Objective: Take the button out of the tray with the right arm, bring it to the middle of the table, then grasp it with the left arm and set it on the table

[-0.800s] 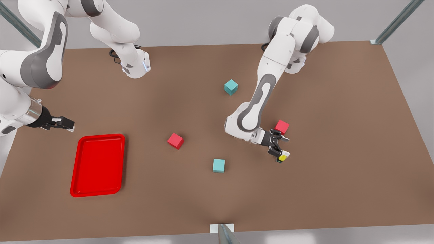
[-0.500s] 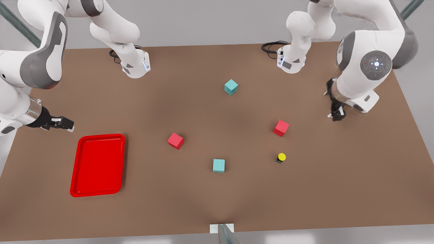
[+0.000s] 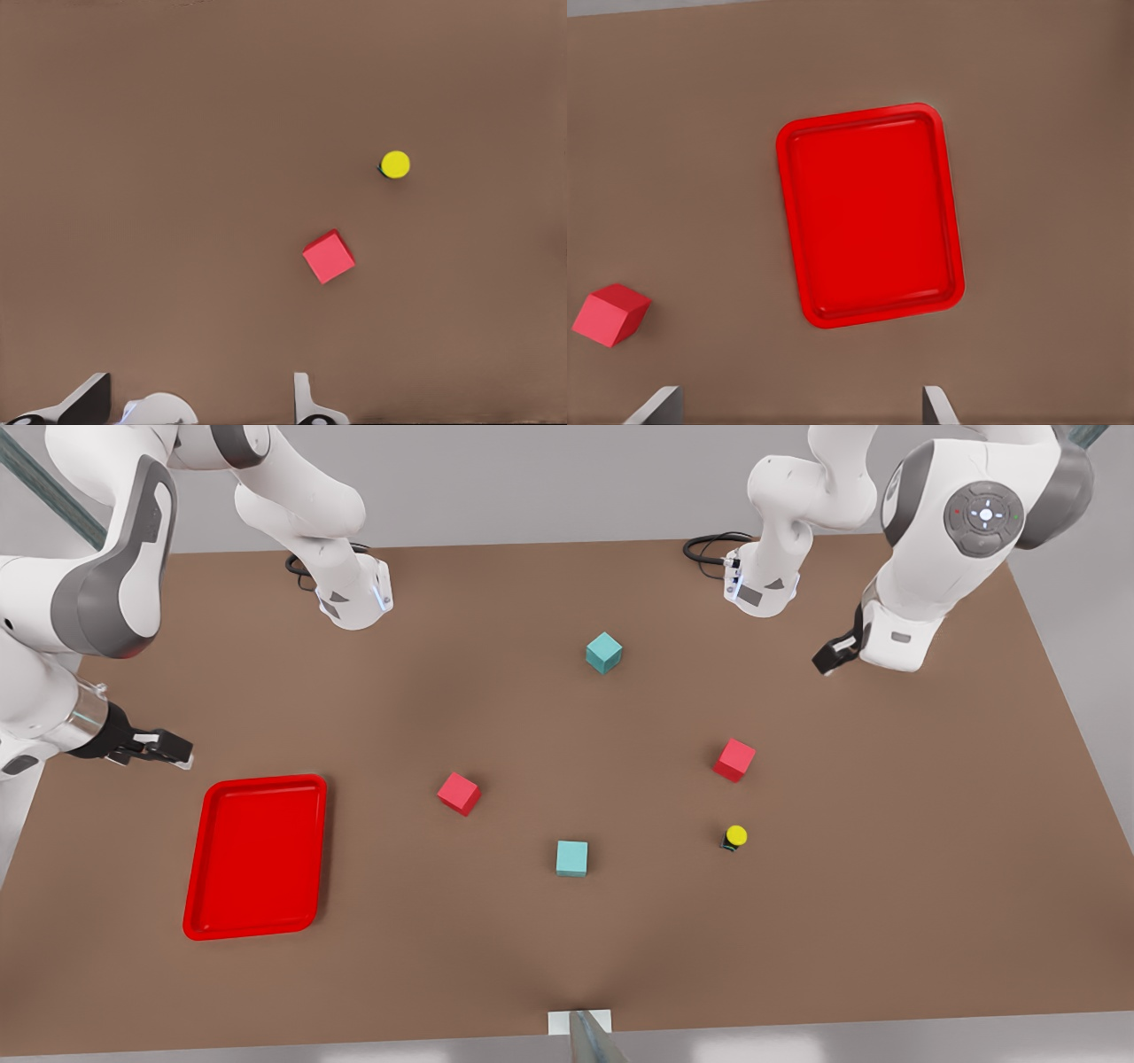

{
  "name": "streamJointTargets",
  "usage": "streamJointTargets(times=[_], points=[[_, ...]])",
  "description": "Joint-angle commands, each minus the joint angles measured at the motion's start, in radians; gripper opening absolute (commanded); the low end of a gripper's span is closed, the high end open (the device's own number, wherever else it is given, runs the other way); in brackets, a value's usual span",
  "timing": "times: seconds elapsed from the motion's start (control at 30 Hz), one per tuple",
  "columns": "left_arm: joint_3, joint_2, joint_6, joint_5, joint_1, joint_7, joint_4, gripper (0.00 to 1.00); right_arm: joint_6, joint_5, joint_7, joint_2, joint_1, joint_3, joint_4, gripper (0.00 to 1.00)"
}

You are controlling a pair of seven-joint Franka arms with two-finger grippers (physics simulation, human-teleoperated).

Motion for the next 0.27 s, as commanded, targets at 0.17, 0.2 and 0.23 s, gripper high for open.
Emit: streamJointTargets(times=[0.17,0.2,0.23], points=[[-0.001,0.011,-0.003,0.000,0.018,0.791,0.000,1.00,-0.002,0.001,-0.006,-0.002,-0.001,0.000,-0.001,1.00],[-0.001,0.011,-0.003,0.000,0.018,0.791,0.000,1.00,-0.002,0.001,-0.005,-0.002,-0.001,0.000,-0.001,1.00],[-0.001,0.011,-0.003,0.000,0.018,0.791,0.000,1.00,-0.002,0.002,-0.005,-0.002,-0.001,0.000,-0.003,1.00]])
